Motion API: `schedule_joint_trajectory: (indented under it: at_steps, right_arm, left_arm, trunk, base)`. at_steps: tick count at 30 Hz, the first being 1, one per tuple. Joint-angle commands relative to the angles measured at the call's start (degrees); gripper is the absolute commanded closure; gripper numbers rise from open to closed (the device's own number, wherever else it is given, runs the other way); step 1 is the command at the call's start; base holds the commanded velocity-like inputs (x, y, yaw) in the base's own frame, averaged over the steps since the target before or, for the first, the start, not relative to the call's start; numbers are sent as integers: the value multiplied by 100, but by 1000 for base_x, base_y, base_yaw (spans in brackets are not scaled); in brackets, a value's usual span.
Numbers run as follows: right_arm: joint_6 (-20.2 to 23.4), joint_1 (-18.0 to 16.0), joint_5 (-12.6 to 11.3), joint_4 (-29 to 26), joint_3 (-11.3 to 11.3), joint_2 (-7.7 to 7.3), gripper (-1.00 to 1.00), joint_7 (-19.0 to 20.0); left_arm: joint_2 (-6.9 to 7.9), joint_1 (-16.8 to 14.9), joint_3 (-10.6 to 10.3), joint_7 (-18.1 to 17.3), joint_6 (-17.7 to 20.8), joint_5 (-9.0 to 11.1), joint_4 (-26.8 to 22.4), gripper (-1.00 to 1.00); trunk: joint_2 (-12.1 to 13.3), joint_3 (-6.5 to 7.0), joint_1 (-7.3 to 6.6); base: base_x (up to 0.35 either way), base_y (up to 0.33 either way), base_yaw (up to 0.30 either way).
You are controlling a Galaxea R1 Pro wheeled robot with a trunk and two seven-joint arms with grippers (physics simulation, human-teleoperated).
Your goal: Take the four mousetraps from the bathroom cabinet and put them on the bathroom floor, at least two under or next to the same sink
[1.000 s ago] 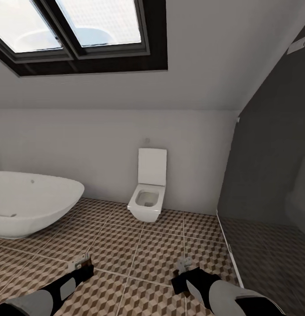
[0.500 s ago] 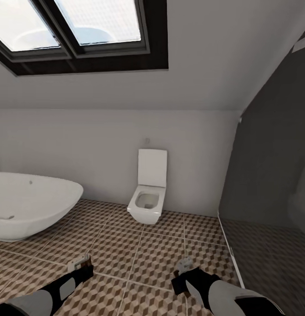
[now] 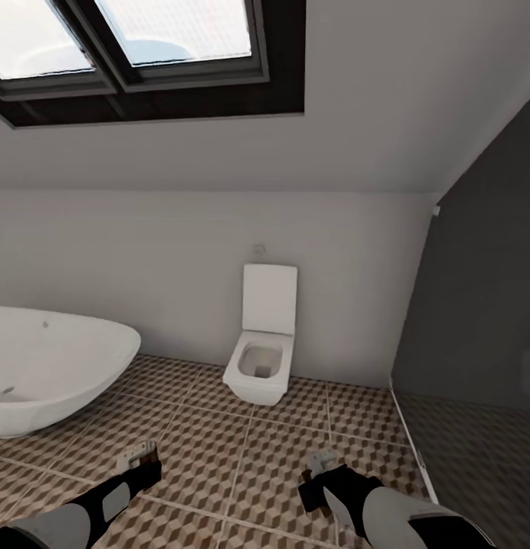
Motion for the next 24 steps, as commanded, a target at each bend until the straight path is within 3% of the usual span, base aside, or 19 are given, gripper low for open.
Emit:
schedule_joint_trajectory:
  at_steps: [1, 8, 18, 24]
  right_arm:
    - [14, -8, 27, 6, 8, 0, 100, 19]
    - [35, -8, 14, 6, 8, 1, 100, 6]
    - [40, -8, 1, 6, 8, 2, 100, 7]
    - [41, -8, 0, 6, 8, 3, 100, -1]
  left_arm:
    - [5, -2, -48, 22, -10, 33, -2, 100]
    - [54, -2, -48, 22, -16, 58, 14, 100]
    - [269, -2, -48, 7, -25, 67, 39, 100]
    - [291, -2, -52, 17, -31, 69, 44, 100]
  trunk:
    - [-3, -6, 3]
    - [-3, -6, 3]
    - [-3, -4, 3]
    - [-3, 6, 3]
  base:
    - [320, 98, 0]
    - [235, 76, -43]
    - [23, 8, -249]
    - [1, 0, -244]
